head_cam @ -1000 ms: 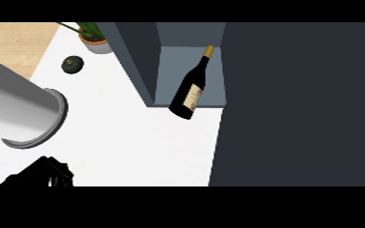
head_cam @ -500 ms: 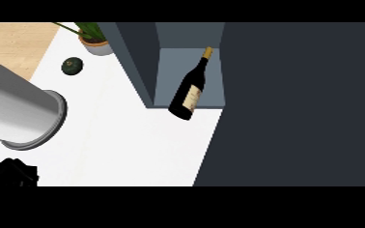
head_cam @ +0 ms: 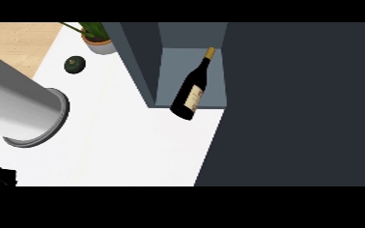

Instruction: Pick up the wine, place it into the cabinet and close the cabinet

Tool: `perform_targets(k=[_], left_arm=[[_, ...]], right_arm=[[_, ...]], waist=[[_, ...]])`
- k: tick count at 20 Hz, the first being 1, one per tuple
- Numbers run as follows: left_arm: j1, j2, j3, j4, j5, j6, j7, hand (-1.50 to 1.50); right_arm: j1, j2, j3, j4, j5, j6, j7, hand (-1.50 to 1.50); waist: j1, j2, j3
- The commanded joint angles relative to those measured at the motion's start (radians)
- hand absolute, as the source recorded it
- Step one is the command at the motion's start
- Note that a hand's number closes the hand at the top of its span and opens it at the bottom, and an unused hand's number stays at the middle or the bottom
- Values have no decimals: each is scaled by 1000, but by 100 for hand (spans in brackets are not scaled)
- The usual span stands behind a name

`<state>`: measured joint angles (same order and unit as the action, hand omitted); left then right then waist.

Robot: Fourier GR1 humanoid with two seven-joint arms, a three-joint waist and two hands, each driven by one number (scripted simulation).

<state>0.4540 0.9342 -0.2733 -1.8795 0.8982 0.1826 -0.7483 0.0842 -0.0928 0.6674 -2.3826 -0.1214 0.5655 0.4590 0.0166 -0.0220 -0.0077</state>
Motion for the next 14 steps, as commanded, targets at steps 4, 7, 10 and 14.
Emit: perform_targets(k=[4,7,10,14], left_arm=[[21,17,33,8,25,-59,-9,150],[21,37,49,25,31,-89,-6,150],[22,24,52,24,24,-93,-25,150],[19,53,54,29,27,-139,-11,150]], right_arm=[[-87,87,220,85,98,-176,20,150],[-105,86,206,102,93,-190,2,150],[-116,85,189,129,69,-206,-19,150],[-134,85,153,132,54,-209,-28,150]], waist=[[24,3,-2],[32,6,-3],[48,12,-3],[53,18,-6]])
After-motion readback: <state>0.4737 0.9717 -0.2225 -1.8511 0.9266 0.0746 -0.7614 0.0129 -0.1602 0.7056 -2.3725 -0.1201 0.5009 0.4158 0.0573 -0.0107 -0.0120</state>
